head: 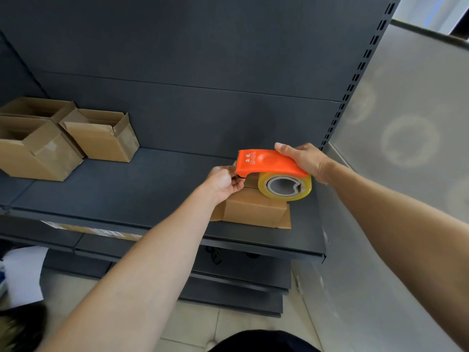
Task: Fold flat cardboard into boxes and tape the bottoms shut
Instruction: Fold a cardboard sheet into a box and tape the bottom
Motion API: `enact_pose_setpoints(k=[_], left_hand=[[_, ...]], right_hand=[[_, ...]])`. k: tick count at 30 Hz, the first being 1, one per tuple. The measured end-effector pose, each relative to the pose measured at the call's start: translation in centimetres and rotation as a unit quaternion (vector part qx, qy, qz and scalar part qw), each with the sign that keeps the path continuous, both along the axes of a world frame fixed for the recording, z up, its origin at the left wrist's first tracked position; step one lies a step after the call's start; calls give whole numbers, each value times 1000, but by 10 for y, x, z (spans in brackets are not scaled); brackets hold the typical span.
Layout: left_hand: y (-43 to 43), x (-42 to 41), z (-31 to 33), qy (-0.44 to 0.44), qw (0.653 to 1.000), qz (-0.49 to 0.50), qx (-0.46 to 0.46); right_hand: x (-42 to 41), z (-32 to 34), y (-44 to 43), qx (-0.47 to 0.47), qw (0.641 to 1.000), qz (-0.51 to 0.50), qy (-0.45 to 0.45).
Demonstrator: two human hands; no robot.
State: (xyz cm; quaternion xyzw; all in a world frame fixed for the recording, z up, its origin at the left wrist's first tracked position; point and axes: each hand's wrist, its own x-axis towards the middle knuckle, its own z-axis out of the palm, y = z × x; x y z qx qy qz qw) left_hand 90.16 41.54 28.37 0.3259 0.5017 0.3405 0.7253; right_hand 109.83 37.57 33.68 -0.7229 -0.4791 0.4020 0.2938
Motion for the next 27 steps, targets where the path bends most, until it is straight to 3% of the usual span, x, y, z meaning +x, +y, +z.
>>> enact_pose_setpoints(k=[8, 12, 16, 22, 27], left_hand=[[0, 13, -17, 41, 998, 43, -20], [2, 8, -24, -34, 993, 95, -64], [7, -3, -27, -55, 992, 99, -59], [6, -10, -30, -184, 969, 129, -99], [2, -9, -31, -164, 982, 91, -35]], right_hand=[[3, 3, -3, -15, 999, 36, -38], [19, 6, -9, -24, 997, 33, -69], [37, 9, -14, -40, 994, 16, -100], [25, 10, 0, -58, 982, 42, -173], [16, 15, 15, -65, 976, 63, -199]])
